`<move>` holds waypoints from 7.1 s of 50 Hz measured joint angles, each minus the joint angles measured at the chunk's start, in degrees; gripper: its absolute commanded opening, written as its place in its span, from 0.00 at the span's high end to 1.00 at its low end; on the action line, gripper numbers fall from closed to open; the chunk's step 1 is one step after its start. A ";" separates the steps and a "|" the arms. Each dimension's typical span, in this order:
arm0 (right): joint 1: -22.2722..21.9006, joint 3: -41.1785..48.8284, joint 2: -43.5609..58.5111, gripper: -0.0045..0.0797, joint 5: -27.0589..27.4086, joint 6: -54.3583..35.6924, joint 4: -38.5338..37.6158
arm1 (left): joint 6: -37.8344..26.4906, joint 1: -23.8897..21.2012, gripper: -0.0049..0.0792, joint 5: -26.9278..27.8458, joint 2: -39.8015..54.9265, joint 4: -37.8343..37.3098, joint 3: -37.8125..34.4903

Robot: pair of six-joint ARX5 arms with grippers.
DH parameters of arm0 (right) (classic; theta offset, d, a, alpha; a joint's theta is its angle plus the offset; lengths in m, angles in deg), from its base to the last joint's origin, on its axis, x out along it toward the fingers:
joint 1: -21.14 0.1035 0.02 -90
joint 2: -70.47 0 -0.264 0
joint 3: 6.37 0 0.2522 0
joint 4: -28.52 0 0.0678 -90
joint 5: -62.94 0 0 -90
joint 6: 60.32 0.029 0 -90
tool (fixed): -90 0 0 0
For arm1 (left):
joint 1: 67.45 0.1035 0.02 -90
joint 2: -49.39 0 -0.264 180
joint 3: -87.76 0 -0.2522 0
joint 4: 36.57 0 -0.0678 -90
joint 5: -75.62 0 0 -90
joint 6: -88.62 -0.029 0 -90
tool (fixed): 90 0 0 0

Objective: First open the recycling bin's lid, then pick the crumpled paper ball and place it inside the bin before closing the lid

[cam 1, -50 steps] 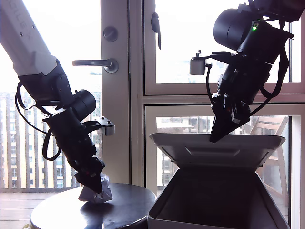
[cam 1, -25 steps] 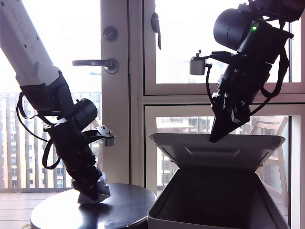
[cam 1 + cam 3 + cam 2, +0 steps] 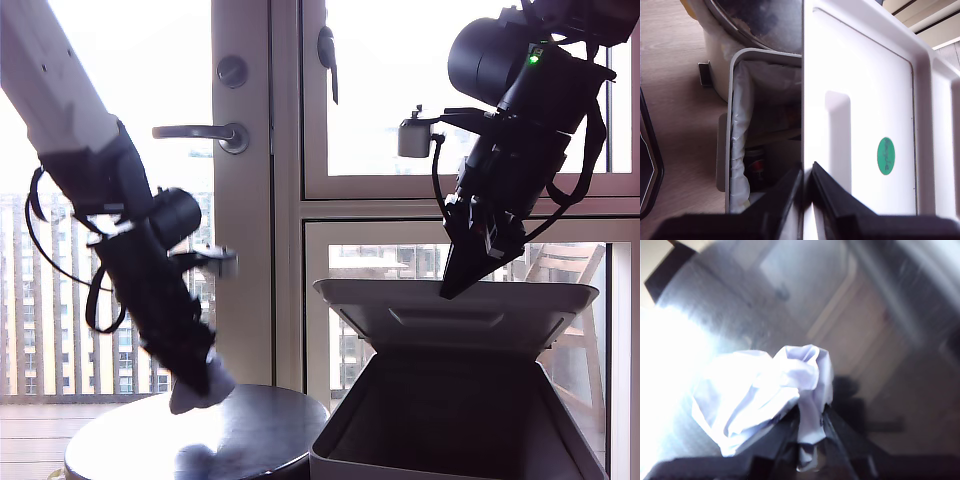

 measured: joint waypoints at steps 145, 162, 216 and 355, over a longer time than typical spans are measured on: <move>-0.33 -8.76 0.02 0.96 0.37 0.17 8.52 | 33.94 -10.36 0.25 23.74 4.57 -4.98 -0.02; -0.33 -8.76 0.02 0.96 0.33 0.17 9.44 | 28.76 -1.20 0.96 23.34 4.50 -13.03 -0.11; -0.42 -10.19 7.69 0.96 1.27 -6.12 20.11 | 22.16 3.34 0.97 24.22 -12.20 -10.80 -0.13; -6.54 -5.11 -15.06 0.96 14.93 52.48 -4.66 | 21.29 15.67 0.97 10.16 -42.29 -8.98 -7.61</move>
